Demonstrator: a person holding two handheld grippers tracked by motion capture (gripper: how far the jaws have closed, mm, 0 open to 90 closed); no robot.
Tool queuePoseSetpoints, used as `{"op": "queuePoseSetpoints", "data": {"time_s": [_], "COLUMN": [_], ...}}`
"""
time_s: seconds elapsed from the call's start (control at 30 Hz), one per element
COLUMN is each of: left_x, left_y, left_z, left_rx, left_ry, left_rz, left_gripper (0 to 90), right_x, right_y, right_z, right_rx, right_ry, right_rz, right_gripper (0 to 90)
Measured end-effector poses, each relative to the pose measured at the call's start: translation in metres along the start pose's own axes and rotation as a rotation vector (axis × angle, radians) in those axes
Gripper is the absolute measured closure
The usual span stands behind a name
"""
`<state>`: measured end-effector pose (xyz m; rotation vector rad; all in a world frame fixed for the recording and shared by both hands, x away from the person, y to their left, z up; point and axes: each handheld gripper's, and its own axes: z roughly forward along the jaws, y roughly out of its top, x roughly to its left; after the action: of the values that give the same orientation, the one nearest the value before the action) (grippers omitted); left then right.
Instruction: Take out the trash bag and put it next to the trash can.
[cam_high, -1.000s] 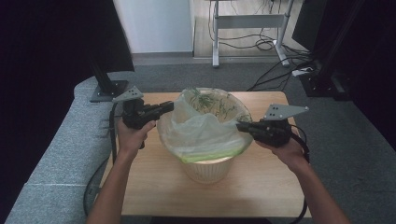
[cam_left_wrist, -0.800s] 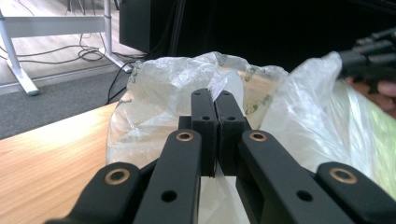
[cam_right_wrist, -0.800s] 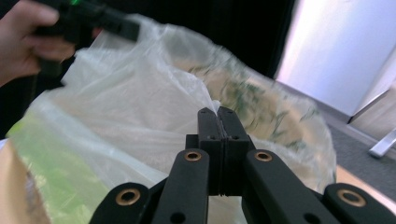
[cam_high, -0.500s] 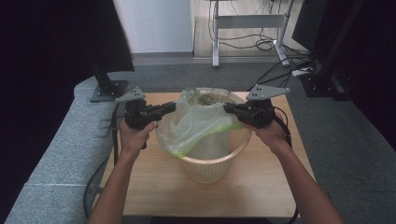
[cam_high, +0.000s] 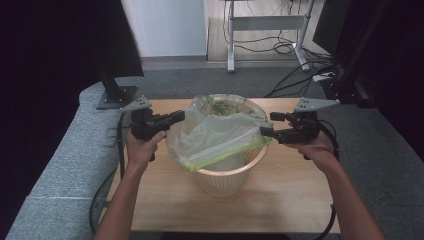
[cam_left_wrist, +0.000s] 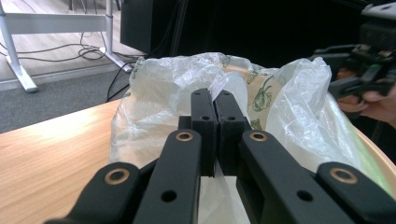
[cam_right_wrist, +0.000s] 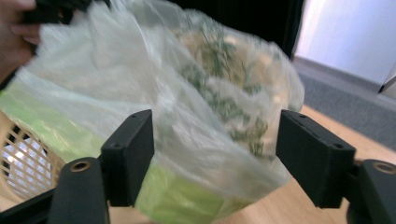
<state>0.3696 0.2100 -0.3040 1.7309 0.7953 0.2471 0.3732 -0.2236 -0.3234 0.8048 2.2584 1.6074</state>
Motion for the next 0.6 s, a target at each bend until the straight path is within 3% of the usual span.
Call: {"op": "queuePoseSetpoints", "data": {"time_s": [0.1,0.17,0.27,0.37,0.47,0.6], "left_x": [0.001,0.002,0.005,0.008,0.01,0.013], "left_y": [0.0,0.0,0.0,-0.001,-0.002,-0.001], "left_z": [0.0,-0.001,-0.002,-0.003,-0.004,-0.003], "left_rx": [-0.002,-0.001,-0.002,-0.007,-0.016,-0.024], "left_ry": [0.001,0.001,0.002,0.005,0.0,-0.002], "left_rz": [-0.001,0.0,0.0,-0.004,-0.017,-0.026], "left_gripper": [88.6,88.6,88.6,88.7,88.8,89.0], "right_x": [-0.002,-0.001,-0.002,-0.003,-0.002,-0.002], "right_y": [-0.004,-0.003,0.0,0.002,0.006,0.012], "right_z": [0.008,0.011,0.015,0.017,0.02,0.026], "right_rx": [0.032,0.033,0.048,0.025,0.03,0.033], "right_ry": [-0.039,-0.09,-0.158,-0.197,-0.241,-0.251], "right_rz": [-0.018,-0.042,-0.042,-0.044,-0.049,-0.054], "right_gripper": [44.3,57.1,69.1,82.2,87.8,88.5]}}
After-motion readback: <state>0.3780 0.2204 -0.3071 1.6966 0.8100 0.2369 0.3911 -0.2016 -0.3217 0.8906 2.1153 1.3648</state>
